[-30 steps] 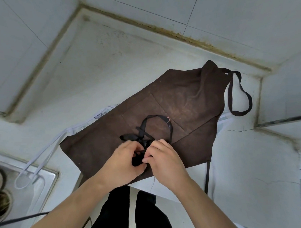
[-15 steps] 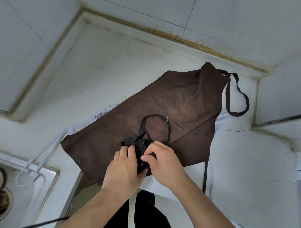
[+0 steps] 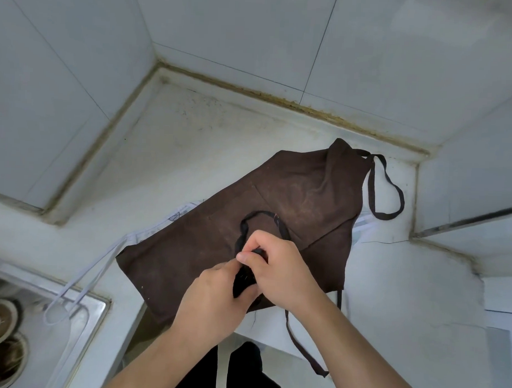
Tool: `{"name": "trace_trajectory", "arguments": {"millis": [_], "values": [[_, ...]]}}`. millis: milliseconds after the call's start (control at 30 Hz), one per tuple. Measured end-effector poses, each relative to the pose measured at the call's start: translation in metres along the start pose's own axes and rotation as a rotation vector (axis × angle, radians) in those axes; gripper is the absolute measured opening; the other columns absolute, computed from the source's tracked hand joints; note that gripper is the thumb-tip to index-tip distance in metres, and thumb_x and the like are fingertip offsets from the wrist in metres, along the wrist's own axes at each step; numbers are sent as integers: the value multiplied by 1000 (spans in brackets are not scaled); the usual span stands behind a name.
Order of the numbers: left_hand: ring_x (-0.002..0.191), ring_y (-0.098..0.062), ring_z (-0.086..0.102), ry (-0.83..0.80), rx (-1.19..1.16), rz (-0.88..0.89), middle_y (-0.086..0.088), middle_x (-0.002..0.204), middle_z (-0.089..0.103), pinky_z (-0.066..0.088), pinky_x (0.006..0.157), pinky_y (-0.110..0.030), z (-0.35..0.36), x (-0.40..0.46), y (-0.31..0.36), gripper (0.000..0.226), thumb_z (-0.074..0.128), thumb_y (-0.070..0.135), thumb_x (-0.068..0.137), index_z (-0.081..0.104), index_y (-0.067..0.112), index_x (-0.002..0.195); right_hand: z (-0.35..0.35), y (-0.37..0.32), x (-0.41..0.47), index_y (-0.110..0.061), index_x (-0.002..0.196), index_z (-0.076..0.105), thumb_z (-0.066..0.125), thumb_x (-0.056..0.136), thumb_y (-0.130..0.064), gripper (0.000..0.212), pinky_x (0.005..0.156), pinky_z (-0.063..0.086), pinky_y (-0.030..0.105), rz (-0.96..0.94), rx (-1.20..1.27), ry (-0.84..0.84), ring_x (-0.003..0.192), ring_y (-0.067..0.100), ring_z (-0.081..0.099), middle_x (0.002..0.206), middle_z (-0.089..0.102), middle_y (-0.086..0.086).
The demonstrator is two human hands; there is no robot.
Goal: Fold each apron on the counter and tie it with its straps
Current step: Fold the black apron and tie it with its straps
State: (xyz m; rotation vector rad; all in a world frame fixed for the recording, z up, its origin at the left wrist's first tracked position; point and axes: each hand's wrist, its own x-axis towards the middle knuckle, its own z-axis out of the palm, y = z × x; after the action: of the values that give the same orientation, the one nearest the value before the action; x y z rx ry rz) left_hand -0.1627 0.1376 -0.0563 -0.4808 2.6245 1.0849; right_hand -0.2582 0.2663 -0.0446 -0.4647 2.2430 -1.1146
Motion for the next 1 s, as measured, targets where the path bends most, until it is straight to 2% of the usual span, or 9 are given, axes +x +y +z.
{"name": "trace_trajectory", "arguments": {"millis": [133, 233, 400, 467, 533, 600, 733, 867, 1000], "values": [[53, -9, 49, -70, -181, -19, 13, 61, 57, 36, 52, -19, -8, -5, 15, 25, 65, 36, 100, 56, 29, 77, -15, -11, -2, -28, 86, 62, 66, 100, -32, 16, 67, 52, 21, -65, -75, 58, 77, 7, 64, 78, 66, -10], [55, -8, 46, -97, -232, -45, 11, 60, 54, 35, 53, -21, -15, -11, 21, 31, 60, 37, 104, 58, 22, 77, -34, -18, -8, -29, 88, 62, 61, 103, -28, 15, 65, 53, 28, -104, -93, 105, 72, 14, 62, 71, 63, -4], [57, -6, 50, -26, -386, -111, 0, 65, 61, 40, 56, -23, -22, -15, 31, 33, 60, 37, 104, 66, 17, 78, -49, -31, -29, -31, 100, 64, 58, 103, -18, 14, 60, 45, 18, -73, 72, 139, 58, 8, 52, 59, 54, -5], [58, -19, 61, 10, -453, -144, -3, 64, 64, 50, 55, -32, -27, -15, 37, 35, 61, 33, 104, 67, 15, 75, -49, -34, -40, -30, 100, 65, 59, 102, -17, 15, 60, 47, 20, -54, 142, 148, 59, 12, 54, 62, 56, 1], [65, -35, 71, 44, -563, -204, -14, 69, 70, 59, 65, -48, -31, -15, 44, 39, 62, 32, 105, 69, 9, 75, -48, -34, -51, -30, 100, 66, 60, 101, -15, 16, 64, 52, 23, -18, 216, 179, 64, 14, 59, 65, 60, 1], [70, -36, 76, 63, -740, -281, -16, 76, 76, 65, 71, -49, -36, -17, 49, 38, 61, 29, 106, 76, 5, 81, -50, -33, -63, -28, 99, 67, 60, 100, -13, 17, 60, 47, 19, 20, 317, 195, 60, 8, 55, 62, 59, -4], [89, -41, 76, 29, -1094, -355, -28, 100, 77, 63, 74, -45, -46, -18, 52, 42, 55, 28, 107, 79, -5, 97, -51, -22, -85, -22, 95, 67, 58, 99, -3, 22, 50, 34, 16, 88, 552, 140, 54, 11, 39, 57, 46, 2], [76, -33, 72, -52, -1235, -322, -32, 101, 75, 63, 62, -38, -53, -22, 58, 48, 51, 30, 107, 78, -9, 98, -54, -7, -98, -18, 82, 76, 57, 102, -4, 31, 49, 29, 11, 97, 481, -18, 50, 3, 36, 54, 44, -9], [61, -24, 70, -165, -1299, -235, -24, 87, 74, 56, 52, -31, -55, -29, 61, 42, 51, 26, 106, 80, -4, 96, -59, 2, -98, -19, 63, 66, 62, 98, -14, 35, 51, 25, 16, 149, 383, -151, 47, 4, 32, 52, 39, -13]]}}
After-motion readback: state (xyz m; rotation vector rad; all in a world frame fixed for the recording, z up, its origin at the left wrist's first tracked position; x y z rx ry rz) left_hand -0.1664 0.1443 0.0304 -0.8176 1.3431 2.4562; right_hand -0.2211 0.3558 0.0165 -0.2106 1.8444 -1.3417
